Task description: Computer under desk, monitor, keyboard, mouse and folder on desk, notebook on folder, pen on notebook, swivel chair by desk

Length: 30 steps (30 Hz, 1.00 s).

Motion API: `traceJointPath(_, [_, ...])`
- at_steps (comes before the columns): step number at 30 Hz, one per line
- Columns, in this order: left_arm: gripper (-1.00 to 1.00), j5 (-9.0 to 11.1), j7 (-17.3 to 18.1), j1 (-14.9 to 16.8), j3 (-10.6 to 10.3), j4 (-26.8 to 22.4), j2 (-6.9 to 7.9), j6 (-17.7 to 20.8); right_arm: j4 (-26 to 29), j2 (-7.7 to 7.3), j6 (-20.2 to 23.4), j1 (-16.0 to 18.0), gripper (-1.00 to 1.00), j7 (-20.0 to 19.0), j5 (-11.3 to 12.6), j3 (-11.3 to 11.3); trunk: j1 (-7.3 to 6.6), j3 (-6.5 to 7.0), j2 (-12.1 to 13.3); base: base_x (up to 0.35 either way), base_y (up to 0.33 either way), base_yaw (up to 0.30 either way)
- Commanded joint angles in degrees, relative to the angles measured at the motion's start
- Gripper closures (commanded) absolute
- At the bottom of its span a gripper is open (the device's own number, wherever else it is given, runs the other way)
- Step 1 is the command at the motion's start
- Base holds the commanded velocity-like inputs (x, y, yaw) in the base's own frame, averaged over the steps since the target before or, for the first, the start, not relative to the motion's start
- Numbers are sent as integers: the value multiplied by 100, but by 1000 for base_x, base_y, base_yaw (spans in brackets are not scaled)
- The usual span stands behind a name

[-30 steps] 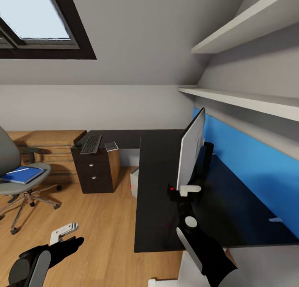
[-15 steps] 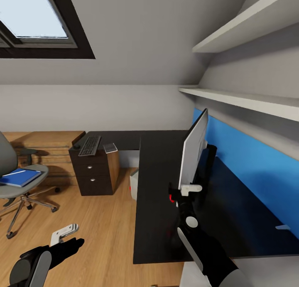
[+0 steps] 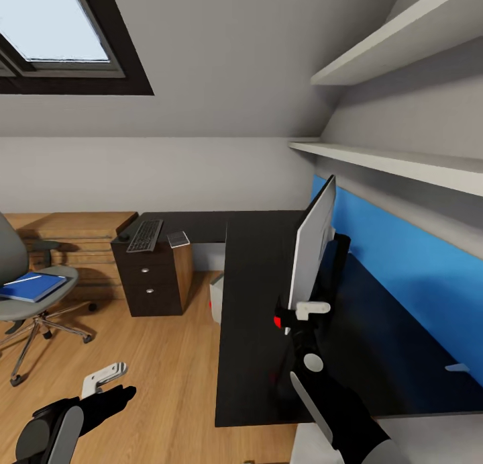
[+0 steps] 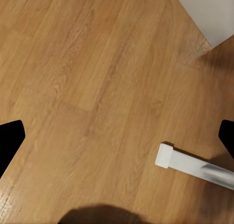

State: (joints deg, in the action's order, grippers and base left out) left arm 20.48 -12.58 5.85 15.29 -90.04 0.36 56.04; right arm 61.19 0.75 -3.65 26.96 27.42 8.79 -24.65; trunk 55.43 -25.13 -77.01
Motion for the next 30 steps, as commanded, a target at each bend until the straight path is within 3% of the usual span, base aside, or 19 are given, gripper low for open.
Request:
traceJointPath(1, [-100, 61, -51, 4, 1, -5, 2, 21, 0, -1, -39, 4, -100, 44, 61, -19, 0, -6, -4, 0, 0, 0])
traceJointPath(7, [-100, 61, -51, 4, 1, -5, 1, 21, 26, 4, -32, 3, -100, 60, 61, -7, 0, -6, -4, -34, -82, 0])
traceJointPath(25, [-100, 61, -51, 4, 1, 4, -1, 8, 25, 4, -16, 2, -100, 79, 65, -5, 0, -6, -4, -93, -250, 0])
traceJointPath(30, [-100, 73, -31, 4, -3, 11, -1, -365, 12, 4, -13, 2, -100, 79, 65, -5, 0, -6, -4, -3, -281, 0])
